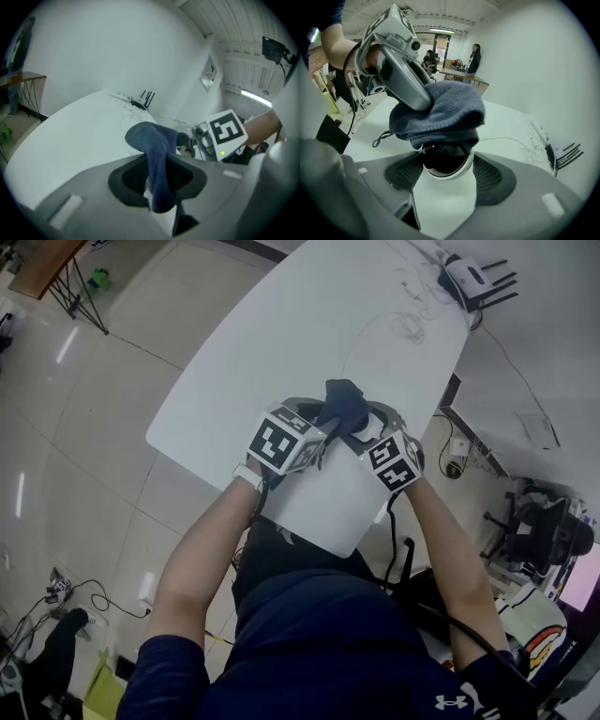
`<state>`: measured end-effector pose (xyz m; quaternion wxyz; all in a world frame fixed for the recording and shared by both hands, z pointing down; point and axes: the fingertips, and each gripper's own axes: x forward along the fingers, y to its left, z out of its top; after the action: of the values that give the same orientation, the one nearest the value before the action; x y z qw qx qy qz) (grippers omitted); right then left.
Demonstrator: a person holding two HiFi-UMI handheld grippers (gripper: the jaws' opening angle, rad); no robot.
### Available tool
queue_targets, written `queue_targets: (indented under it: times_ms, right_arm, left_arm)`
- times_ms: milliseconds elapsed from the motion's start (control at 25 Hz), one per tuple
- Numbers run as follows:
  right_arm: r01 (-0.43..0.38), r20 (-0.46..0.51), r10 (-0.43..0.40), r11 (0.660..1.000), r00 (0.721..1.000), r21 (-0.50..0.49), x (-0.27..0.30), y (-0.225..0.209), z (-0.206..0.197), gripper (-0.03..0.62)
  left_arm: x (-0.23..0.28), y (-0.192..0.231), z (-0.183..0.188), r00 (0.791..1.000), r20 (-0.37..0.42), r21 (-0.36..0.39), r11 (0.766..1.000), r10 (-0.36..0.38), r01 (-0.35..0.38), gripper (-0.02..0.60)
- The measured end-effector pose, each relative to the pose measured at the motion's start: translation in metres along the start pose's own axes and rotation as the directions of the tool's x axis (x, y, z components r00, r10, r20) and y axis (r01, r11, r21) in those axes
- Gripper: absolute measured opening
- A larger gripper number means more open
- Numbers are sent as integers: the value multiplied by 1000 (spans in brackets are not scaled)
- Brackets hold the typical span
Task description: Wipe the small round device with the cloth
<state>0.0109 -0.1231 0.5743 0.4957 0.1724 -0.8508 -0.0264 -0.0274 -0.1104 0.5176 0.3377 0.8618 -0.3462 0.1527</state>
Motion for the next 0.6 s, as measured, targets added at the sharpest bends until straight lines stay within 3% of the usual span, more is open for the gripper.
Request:
queue_targets:
  times_ms: [200, 320, 400, 480, 520, 600]
  right_arm:
    - [-4, 5, 4, 1000, 1000, 8, 1, 0, -1, 336]
    - [0, 1, 0, 1000, 1000, 13, 2, 1, -1, 337]
    - [-1, 0, 1, 1000, 1000, 14, 2, 1, 0, 337]
    - [-3, 0, 3, 1000, 1000, 14, 2, 1, -1, 337]
    - [-4, 0, 4, 1000, 1000, 15, 2, 1, -2, 337]
    - [-3, 0, 3, 1000, 1000, 19, 3, 0, -3, 337]
  left_arm:
    - [15, 32, -38, 996, -87, -104, 994, 33, -42, 94]
    - [26, 47, -55, 983, -154, -84, 990, 97, -111, 94]
    - [29, 57, -58, 965, -193, 1, 983, 178, -182, 94]
    - [31, 63, -63, 929, -254, 141, 961, 268, -239, 94]
    - [32, 65, -66, 902, -287, 240, 936, 322, -258, 94]
    - [34, 68, -70, 849, -326, 443, 861, 416, -251, 94]
